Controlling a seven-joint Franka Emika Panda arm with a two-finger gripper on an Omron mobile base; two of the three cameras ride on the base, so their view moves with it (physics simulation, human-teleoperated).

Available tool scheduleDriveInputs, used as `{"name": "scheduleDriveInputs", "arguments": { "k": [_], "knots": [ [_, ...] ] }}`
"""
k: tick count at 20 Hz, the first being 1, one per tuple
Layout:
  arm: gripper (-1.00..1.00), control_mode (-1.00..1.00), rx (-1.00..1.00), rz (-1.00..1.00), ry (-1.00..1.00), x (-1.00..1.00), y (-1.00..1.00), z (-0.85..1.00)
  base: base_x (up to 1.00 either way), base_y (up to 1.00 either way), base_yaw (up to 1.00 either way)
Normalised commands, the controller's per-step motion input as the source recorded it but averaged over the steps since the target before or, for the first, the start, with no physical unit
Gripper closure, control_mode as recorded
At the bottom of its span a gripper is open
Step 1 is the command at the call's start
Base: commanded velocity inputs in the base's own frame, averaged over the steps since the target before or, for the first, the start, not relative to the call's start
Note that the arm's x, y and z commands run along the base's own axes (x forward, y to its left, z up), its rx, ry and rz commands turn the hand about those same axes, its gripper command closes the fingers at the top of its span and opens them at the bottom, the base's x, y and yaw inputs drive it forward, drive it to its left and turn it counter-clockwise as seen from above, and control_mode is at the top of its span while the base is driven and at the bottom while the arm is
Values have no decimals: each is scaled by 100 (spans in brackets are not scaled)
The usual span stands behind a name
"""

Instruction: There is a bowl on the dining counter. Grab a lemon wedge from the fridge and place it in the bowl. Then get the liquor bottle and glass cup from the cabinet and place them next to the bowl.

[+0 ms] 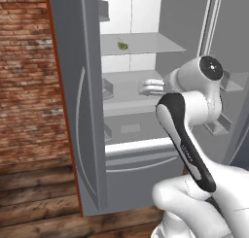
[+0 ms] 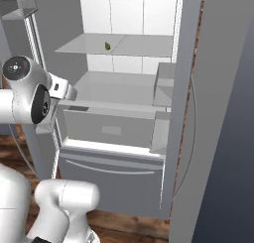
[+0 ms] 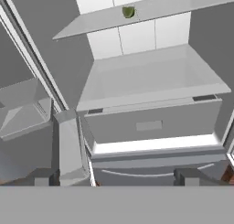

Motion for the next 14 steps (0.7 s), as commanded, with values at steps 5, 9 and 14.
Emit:
{"name": "scheduleDriveInputs", "arguments": {
  "k": [5, 9, 14],
  "knots": [
    [-100, -100, 11, 0, 1, 76, 36, 8, 0, 0, 0],
    [-100, -100, 10, 2, 0, 47, 57, 2, 0, 0, 0],
    [-100, -100, 10, 4, 0, 50, 59, 11, 0, 0, 0]
  ]
}}
